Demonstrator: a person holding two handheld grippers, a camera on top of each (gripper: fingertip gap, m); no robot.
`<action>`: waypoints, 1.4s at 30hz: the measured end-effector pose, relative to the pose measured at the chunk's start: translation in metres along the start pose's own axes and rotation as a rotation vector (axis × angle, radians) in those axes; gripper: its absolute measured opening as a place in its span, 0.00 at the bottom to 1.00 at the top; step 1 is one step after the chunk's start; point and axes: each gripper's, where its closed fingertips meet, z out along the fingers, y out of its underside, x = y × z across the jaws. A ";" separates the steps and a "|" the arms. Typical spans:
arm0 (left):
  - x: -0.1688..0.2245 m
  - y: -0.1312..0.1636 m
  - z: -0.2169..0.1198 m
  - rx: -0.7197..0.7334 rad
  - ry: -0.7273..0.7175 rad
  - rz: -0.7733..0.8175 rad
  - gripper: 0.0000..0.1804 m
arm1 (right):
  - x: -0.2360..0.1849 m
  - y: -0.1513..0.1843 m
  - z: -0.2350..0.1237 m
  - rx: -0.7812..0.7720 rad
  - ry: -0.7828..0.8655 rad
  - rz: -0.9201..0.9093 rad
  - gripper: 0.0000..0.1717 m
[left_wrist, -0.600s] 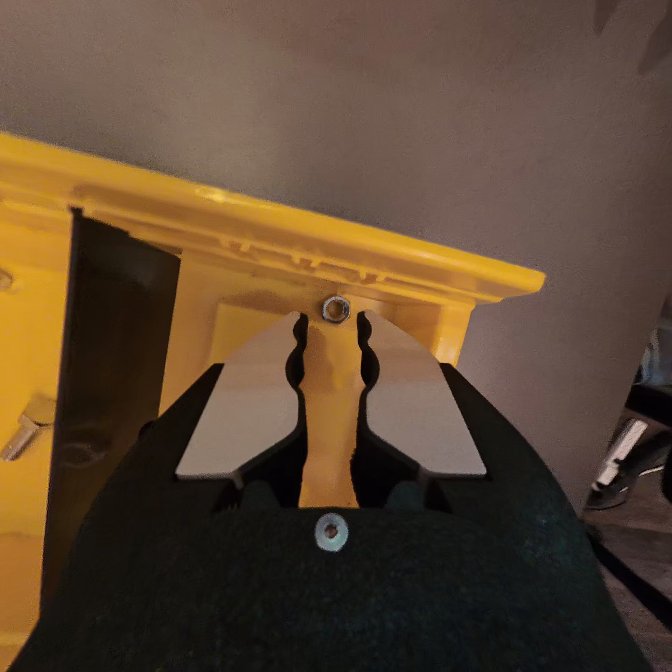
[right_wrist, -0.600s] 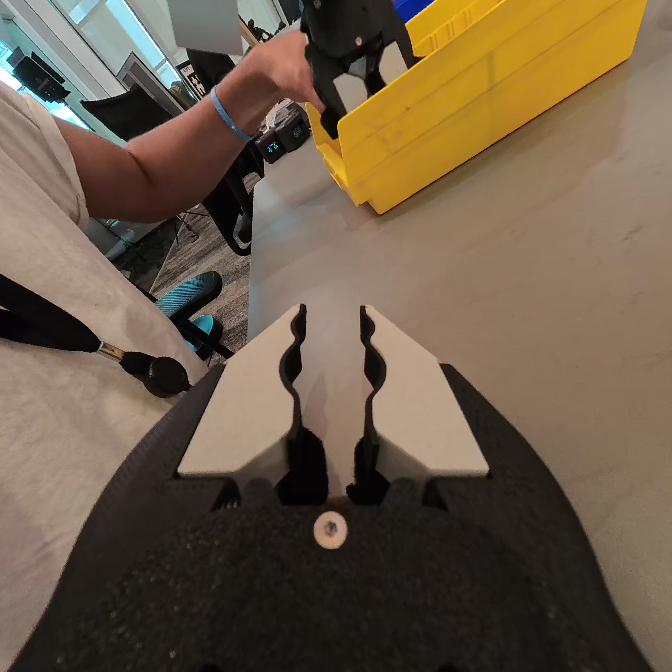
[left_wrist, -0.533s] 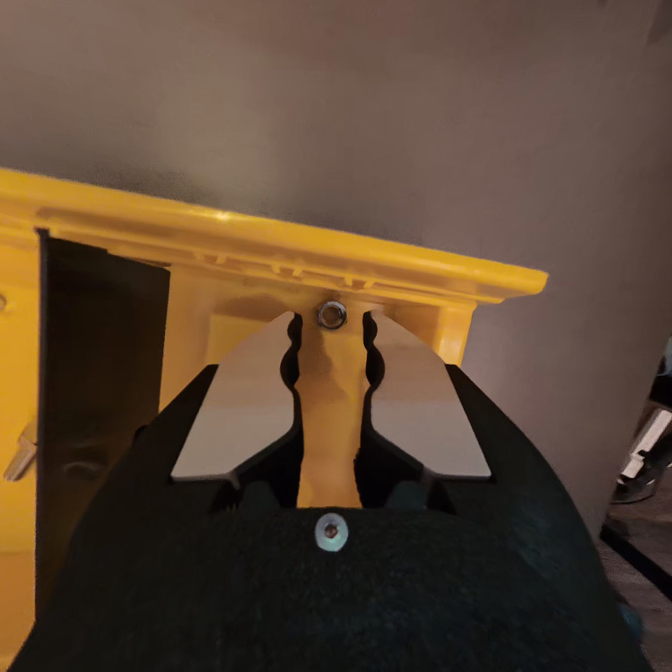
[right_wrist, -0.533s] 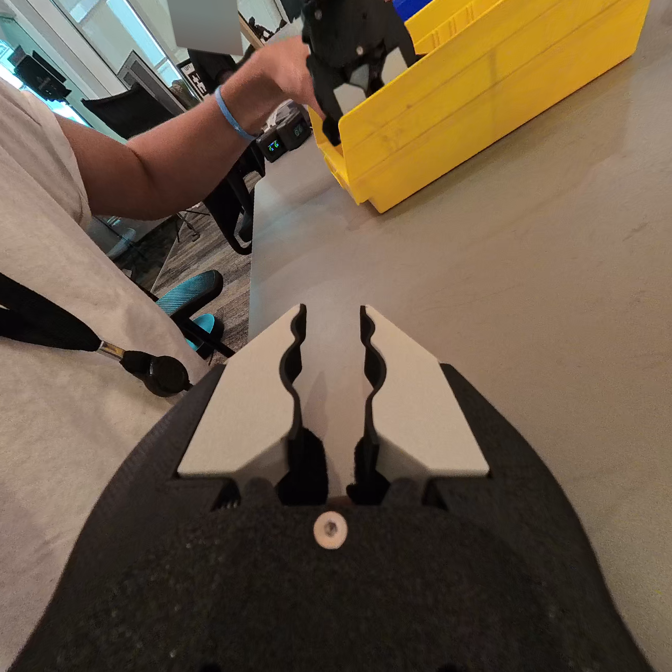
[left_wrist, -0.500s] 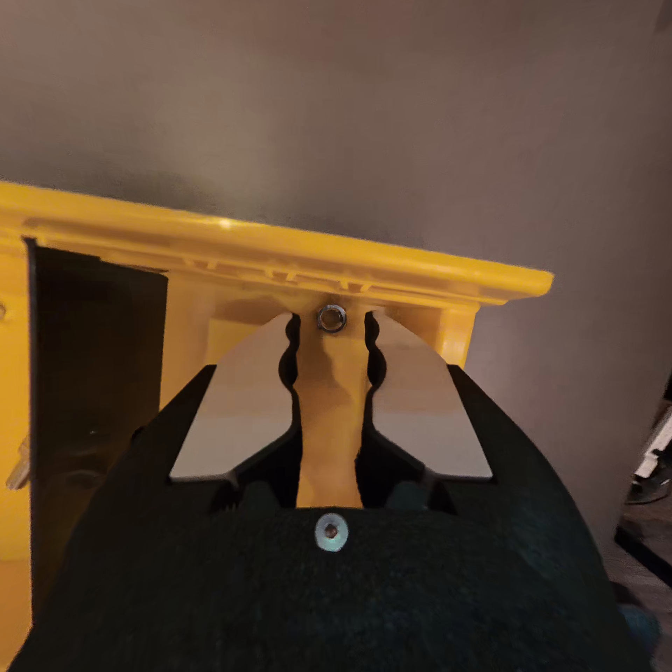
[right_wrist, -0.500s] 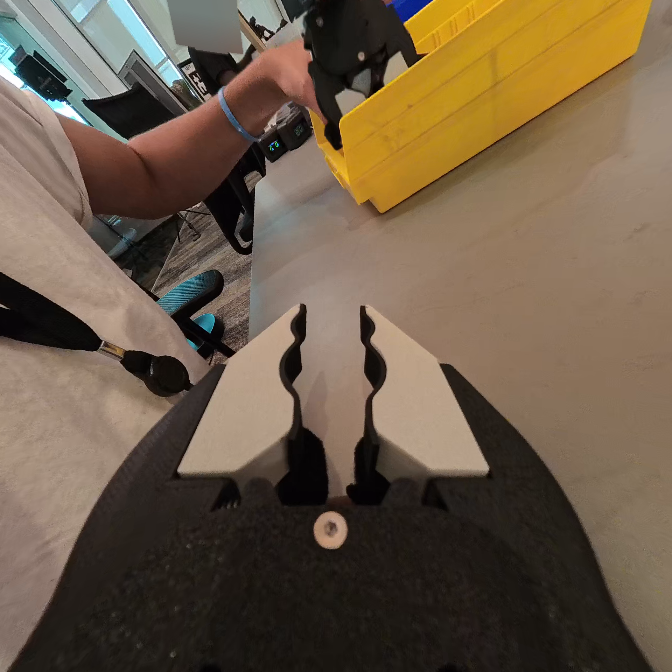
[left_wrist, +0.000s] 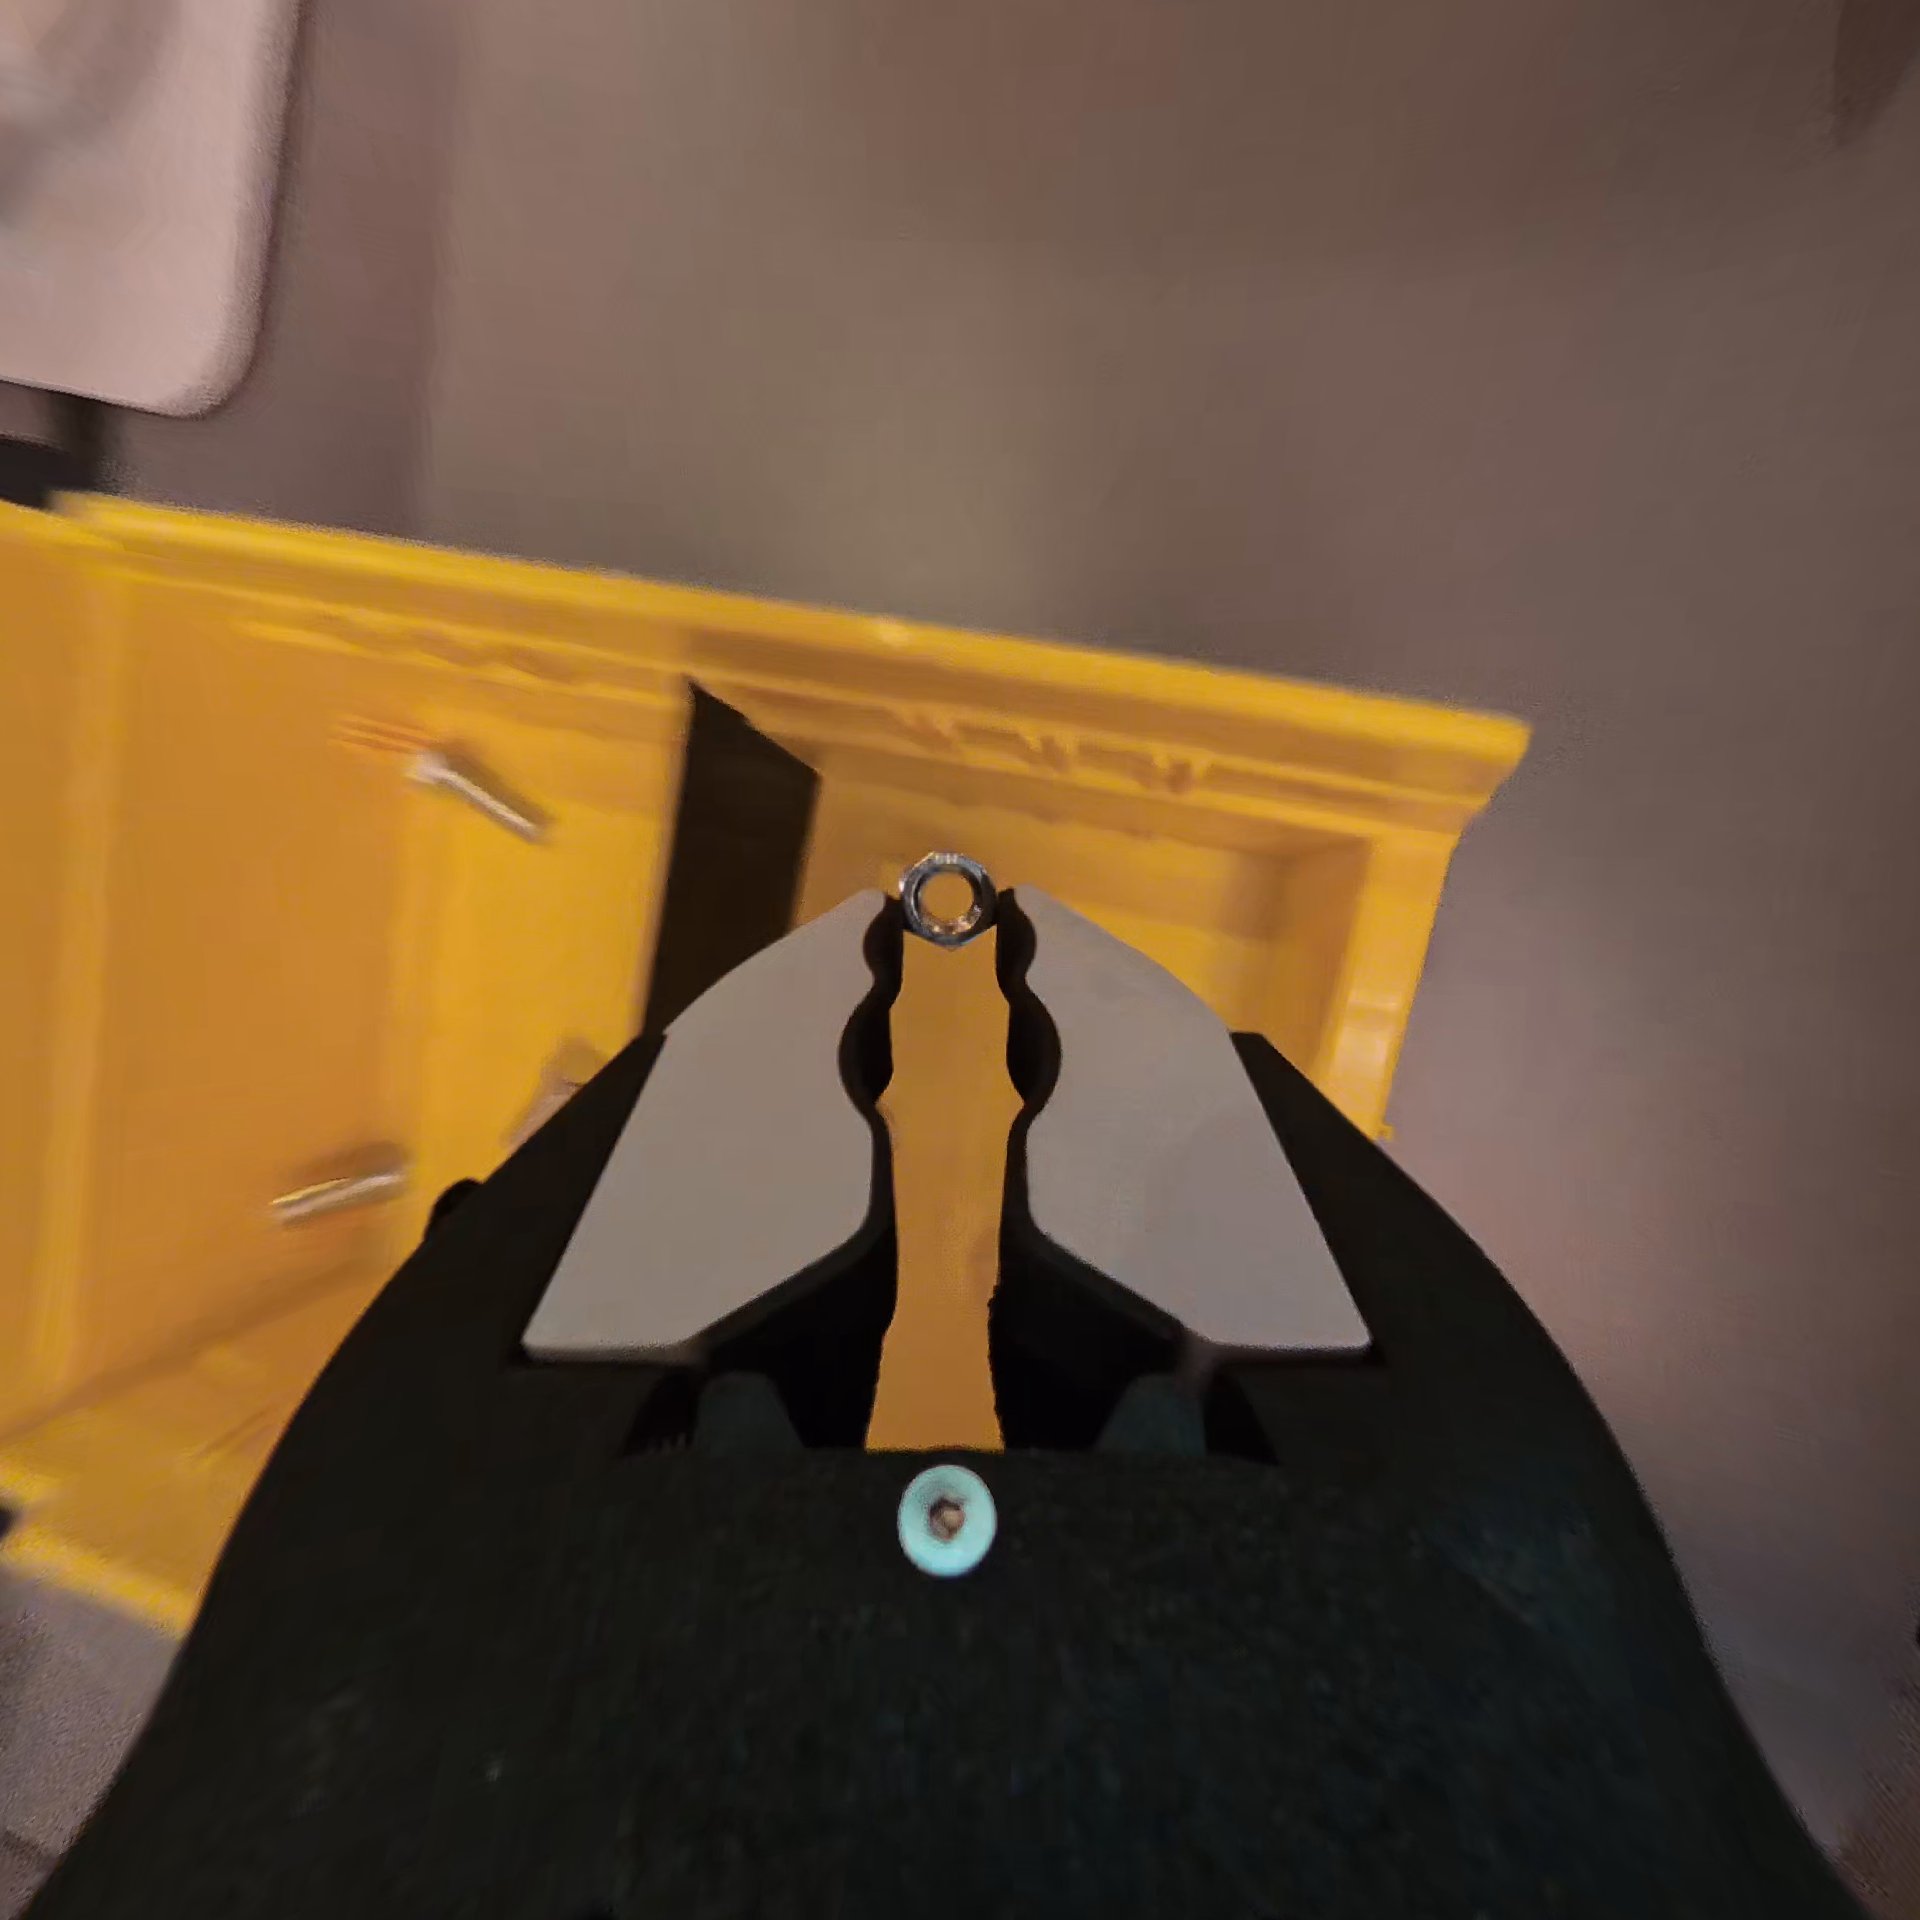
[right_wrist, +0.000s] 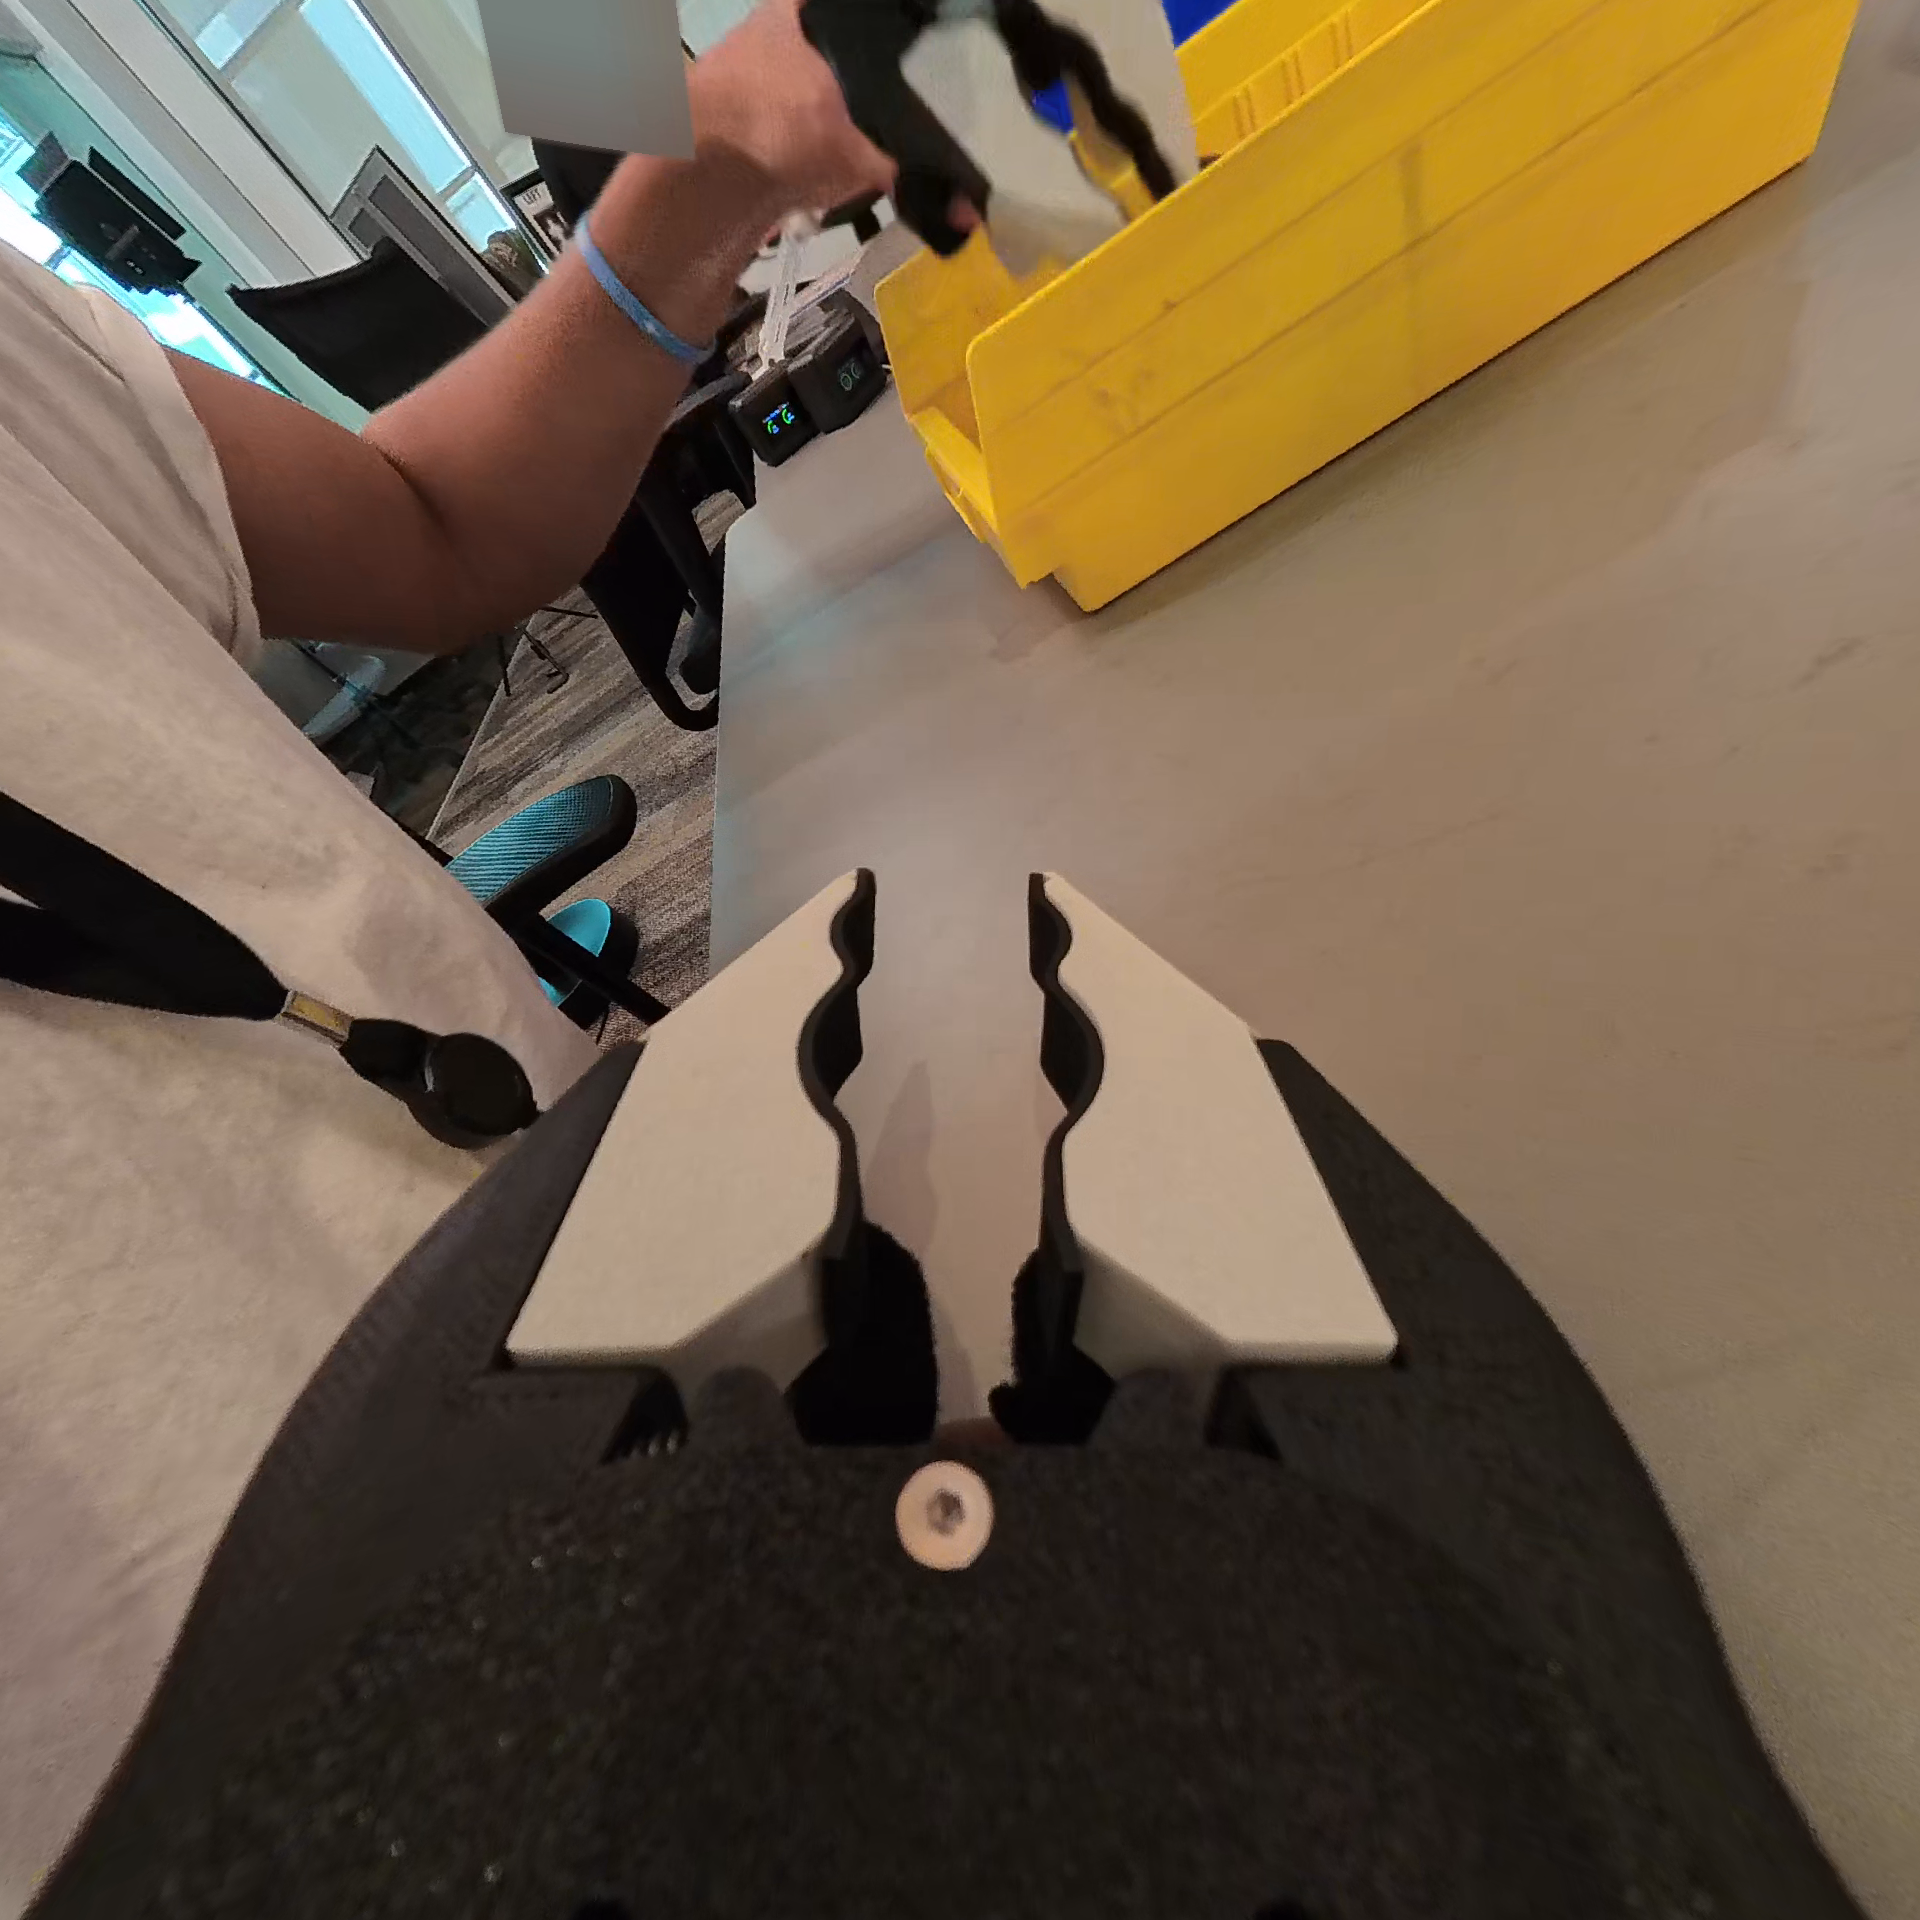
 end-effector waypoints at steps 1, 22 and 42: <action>-0.009 -0.012 -0.011 0.034 -0.047 0.001 0.09 | 0.000 -0.001 0.000 0.003 0.002 -0.002 0.17; 0.005 -0.175 0.183 -0.091 0.307 0.445 0.09 | -0.010 0.006 -0.009 -0.012 0.023 -0.056 0.17; -0.141 -0.023 0.015 -0.171 -0.086 -0.403 0.21 | -0.018 0.004 -0.011 0.003 -0.028 -0.018 0.17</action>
